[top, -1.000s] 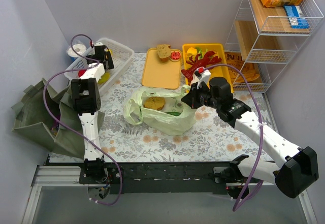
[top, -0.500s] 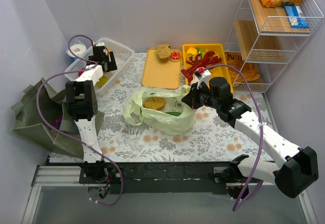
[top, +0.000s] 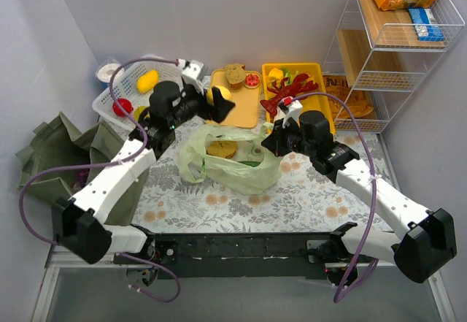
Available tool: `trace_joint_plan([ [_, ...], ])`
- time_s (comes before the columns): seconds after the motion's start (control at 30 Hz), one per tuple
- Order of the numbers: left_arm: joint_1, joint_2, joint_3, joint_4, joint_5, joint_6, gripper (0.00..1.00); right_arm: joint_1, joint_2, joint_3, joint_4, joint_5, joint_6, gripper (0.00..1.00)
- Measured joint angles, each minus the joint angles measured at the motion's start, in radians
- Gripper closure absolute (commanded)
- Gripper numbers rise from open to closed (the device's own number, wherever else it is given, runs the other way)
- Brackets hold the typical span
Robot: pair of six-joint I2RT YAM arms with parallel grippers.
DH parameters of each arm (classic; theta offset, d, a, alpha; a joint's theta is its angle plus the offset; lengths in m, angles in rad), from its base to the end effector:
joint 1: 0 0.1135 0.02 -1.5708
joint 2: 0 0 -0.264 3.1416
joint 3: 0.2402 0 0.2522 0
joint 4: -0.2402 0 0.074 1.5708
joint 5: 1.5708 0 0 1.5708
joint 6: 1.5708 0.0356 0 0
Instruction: Place the mixed food into the grocery bags and tie them
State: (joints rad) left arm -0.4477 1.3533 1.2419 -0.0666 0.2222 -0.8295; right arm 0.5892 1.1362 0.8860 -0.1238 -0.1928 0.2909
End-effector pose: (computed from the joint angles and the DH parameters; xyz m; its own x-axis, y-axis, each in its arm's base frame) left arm 0.2852 -0.1457 0.3844 -0.5634 -0.5275 -0.6358 0.2994 0.5869 -0.7523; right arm 0.2144 0.1515 0.3106 -0.4899 0.0111 -0.8717 -0.5774 0.7450 0.3341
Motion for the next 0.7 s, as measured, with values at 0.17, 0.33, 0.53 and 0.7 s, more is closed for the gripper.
trace_joint_plan([
  [0.17,-0.164,-0.116,-0.201,0.024,0.180,-0.038,0.52,0.000,0.000,0.000,0.000,0.015,-0.003,0.99],
  [0.33,-0.203,-0.081,-0.354,-0.012,0.244,-0.082,0.52,0.000,-0.005,0.000,-0.001,0.034,-0.005,0.99],
  [0.53,-0.203,-0.039,-0.380,0.003,0.245,-0.111,0.53,0.000,-0.014,0.000,-0.002,0.040,-0.005,0.99],
  [0.7,-0.203,0.024,-0.375,0.068,0.232,-0.129,0.52,0.000,-0.014,0.000,-0.003,0.041,-0.005,0.99],
])
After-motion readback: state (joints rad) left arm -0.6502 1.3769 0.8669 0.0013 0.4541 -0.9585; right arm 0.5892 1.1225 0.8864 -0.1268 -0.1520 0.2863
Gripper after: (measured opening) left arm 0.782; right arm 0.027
